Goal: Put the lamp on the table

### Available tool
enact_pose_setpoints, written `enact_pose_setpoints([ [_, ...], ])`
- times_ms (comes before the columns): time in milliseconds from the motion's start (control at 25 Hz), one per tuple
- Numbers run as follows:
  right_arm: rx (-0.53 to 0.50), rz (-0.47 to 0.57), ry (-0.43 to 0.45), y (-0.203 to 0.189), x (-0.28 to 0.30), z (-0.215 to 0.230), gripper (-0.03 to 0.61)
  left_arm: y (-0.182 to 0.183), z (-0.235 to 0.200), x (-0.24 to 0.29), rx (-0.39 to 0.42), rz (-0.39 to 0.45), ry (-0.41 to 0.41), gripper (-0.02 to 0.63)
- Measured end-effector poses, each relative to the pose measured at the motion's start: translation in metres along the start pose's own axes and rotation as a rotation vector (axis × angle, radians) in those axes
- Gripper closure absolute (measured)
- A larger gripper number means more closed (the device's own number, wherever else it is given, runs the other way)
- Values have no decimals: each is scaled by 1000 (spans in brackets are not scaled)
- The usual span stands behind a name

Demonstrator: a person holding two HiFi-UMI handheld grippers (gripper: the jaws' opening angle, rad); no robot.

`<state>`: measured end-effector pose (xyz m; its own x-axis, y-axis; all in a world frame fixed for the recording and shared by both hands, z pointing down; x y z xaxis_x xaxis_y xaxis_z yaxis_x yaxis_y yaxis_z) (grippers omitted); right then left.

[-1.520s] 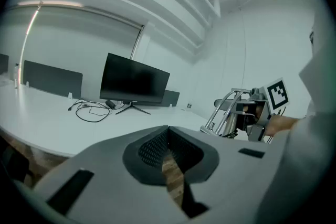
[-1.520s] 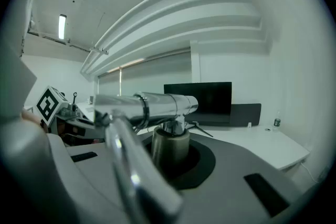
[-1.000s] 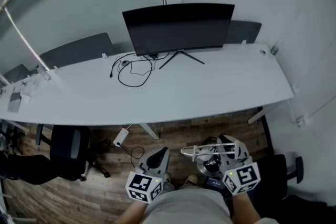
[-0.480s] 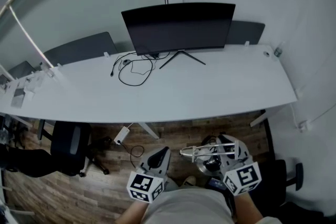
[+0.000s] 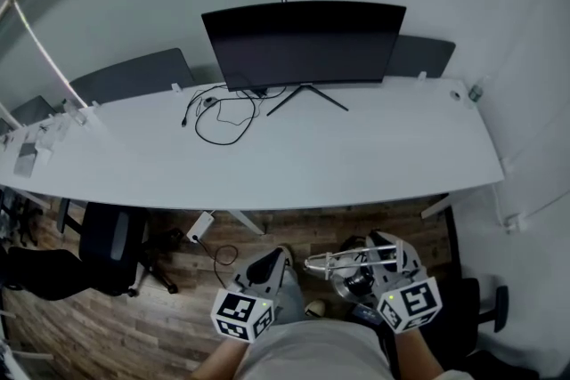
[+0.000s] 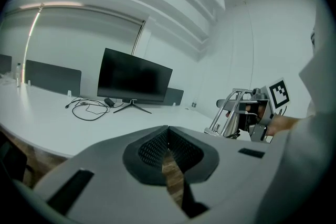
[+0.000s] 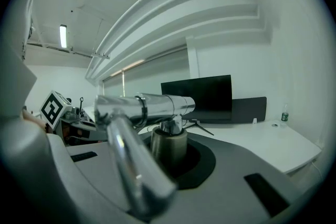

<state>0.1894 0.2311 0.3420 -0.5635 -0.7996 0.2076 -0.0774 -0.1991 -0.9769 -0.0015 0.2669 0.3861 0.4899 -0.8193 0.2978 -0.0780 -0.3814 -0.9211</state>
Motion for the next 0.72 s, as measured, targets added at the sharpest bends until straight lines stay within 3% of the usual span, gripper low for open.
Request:
enact_pose_setpoints([
  [720, 10, 13, -108, 40, 120, 52, 538, 76, -96, 116, 36, -1, -99, 611],
])
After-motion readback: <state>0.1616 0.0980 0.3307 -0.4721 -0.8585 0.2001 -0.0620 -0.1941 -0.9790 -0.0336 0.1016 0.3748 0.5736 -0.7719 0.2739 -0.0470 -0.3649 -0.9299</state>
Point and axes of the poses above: the fingertips, and each gripper's own axes: x forward along the fingers, z to its right, y out of its top, the point moved 2 cm from there along -x, backward along the fingers, and after that the axes turned 1 degree about -y, right-handed, at the moved point
